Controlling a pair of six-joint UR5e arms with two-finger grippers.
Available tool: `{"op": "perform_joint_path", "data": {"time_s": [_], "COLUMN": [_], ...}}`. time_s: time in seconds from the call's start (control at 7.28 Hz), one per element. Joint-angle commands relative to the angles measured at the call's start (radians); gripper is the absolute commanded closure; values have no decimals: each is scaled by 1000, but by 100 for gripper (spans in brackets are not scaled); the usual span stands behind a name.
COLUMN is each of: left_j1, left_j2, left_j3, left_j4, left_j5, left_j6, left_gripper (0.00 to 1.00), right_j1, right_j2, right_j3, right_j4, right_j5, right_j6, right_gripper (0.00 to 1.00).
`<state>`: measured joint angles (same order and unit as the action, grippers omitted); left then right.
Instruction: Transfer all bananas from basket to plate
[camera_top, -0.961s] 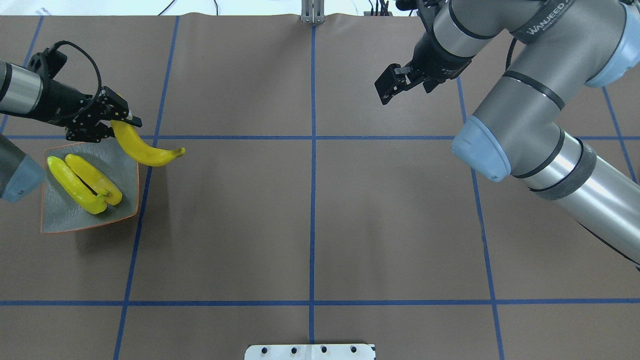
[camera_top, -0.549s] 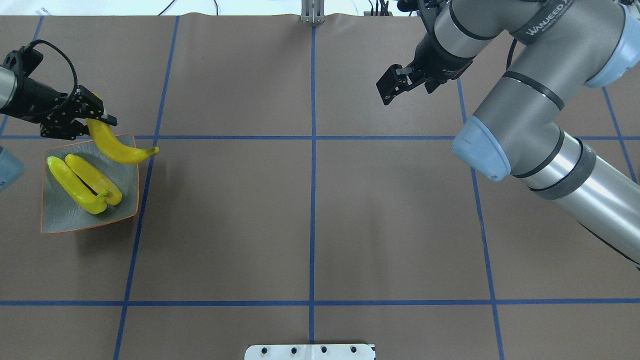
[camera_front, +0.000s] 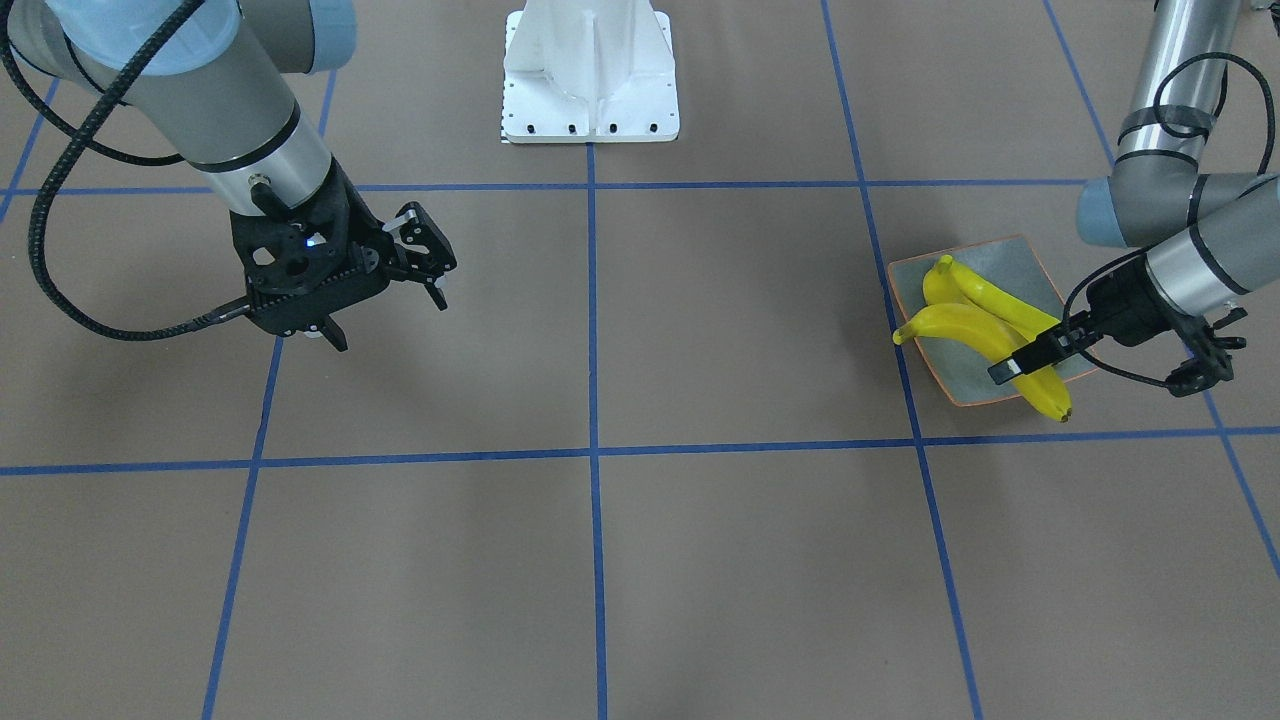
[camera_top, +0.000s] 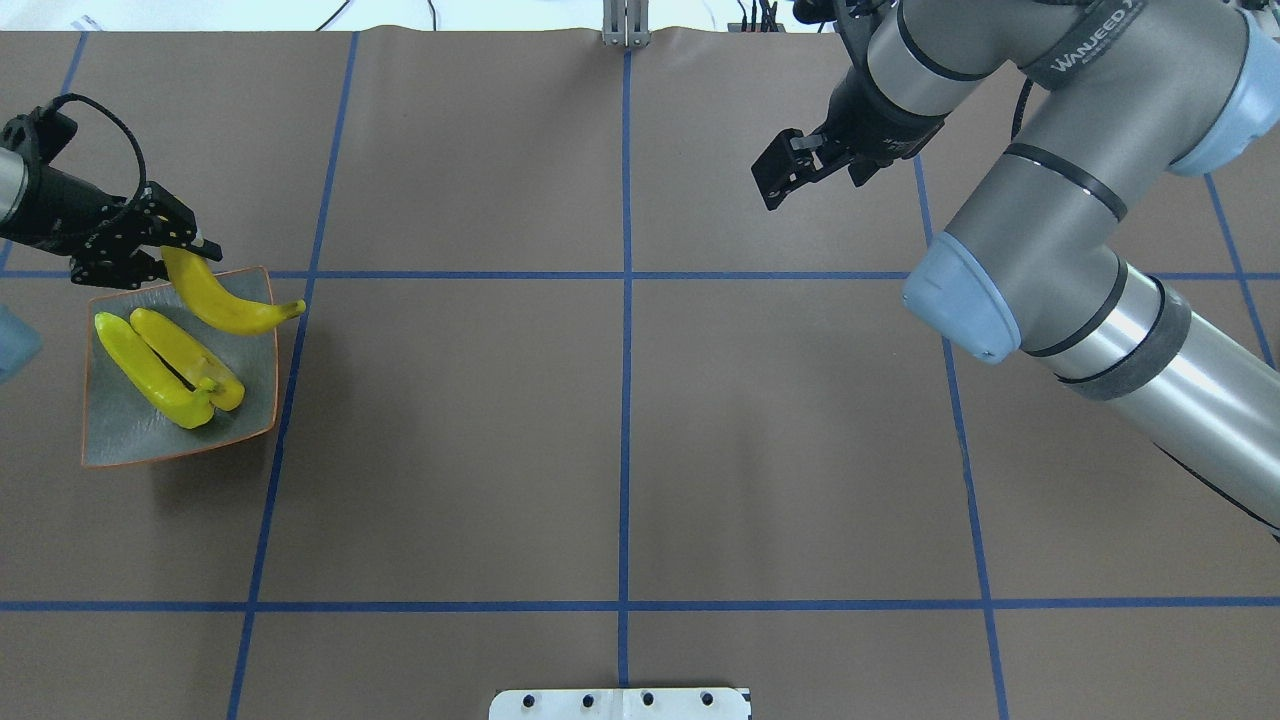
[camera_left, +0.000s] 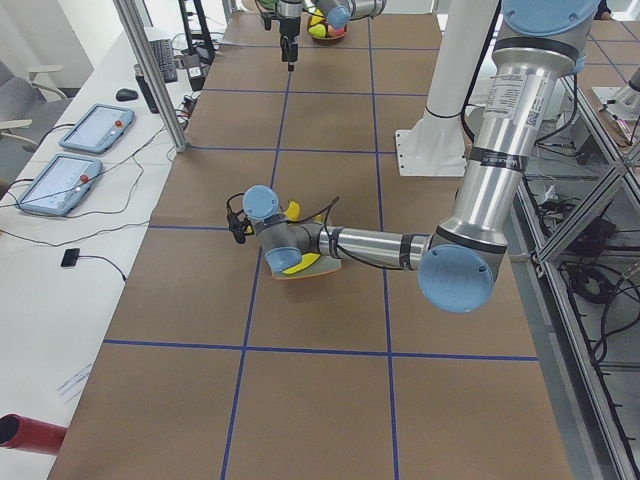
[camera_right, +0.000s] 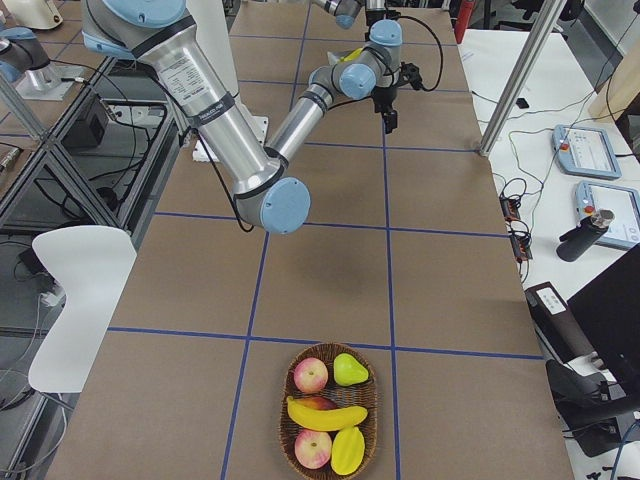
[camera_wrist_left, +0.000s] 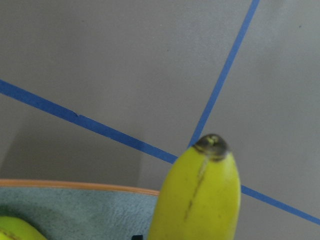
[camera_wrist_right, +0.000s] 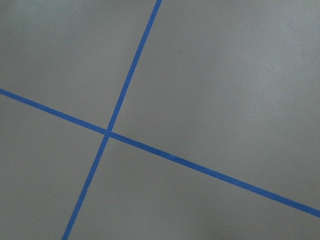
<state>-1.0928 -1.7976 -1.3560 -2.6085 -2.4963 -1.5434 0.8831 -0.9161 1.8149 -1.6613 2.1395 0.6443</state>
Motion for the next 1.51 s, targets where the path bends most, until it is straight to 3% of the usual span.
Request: {"op": "perform_joint_path", "data": {"time_s": [0.0, 0.14, 0.27, 0.41, 1.1, 1.37], "left_j1": [1, 1, 1, 1, -1, -16], "left_j2": [23, 23, 23, 23, 18, -26], "left_j3": [0, 2, 0, -5, -6, -12], "left_j4": [-4, -4, -4, -5, -13, 7], "left_j5": [-3, -1, 5, 11, 2, -6], "left_j6": [0, -1, -32, -38, -30, -40], "left_gripper": [100, 100, 74, 1, 0, 0], "right_j1": [-3, -4, -4, -4, 2, 75], "right_j2": [-1, 0, 0, 2, -16, -93], "right_j3": [-2, -6, -9, -9, -8, -5], "right_j4": [0, 0, 2, 2, 2, -3], "right_j5": [-4, -3, -1, 0, -6, 9], "right_j6": [1, 0, 1, 0, 0, -90], "right_gripper": [1, 1, 1, 1, 1, 1]}}
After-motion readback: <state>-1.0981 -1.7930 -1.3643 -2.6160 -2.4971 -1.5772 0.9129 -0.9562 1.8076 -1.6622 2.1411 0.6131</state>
